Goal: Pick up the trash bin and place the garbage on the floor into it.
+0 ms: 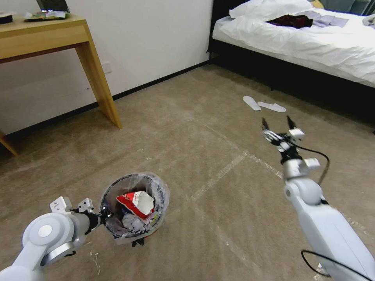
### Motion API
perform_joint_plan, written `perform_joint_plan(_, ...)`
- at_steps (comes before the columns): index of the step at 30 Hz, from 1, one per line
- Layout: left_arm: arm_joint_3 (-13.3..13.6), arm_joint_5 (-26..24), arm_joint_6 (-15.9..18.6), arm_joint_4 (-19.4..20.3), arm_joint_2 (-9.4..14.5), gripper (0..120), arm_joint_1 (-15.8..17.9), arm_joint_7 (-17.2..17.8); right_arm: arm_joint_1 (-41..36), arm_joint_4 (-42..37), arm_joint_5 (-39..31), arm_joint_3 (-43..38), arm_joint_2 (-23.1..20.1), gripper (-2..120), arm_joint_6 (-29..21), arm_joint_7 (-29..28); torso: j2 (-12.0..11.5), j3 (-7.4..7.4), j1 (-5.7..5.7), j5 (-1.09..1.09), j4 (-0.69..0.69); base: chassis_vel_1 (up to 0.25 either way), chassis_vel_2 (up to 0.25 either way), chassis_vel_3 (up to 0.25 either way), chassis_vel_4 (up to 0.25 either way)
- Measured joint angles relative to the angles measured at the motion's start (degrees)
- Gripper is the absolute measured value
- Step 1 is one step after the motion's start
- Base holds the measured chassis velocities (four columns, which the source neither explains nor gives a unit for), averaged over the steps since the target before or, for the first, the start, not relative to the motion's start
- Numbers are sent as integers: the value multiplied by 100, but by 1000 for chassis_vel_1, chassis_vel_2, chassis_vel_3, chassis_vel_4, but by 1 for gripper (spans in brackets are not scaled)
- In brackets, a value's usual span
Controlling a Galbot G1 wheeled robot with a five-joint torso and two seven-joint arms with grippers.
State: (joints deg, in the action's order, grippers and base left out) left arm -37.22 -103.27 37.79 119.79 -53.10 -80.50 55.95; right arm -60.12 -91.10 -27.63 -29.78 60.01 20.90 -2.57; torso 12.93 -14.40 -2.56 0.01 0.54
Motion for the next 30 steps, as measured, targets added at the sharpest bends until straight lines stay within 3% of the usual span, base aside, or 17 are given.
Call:
perform_joint_plan(3,-15,0,0,27,20,0,-31,-1,-353,-244,185,-246,93,100,23,-157,1,-1,0,1,-6,0,0,0,0)
perform_joint_plan(13,-59,-64,2,99,51,0,-40,56,-1378,-985,624,-753,666,100,225,-511,0,-1,0,1,-2,0,0,0,0)
perform_joint_plan(30,-321,-57,34,317,-1,0,-220,52,-1921,-1361,1096,-1263,1280,100,454,-205,0,-1,0,-1,-3,0,0,0,0)
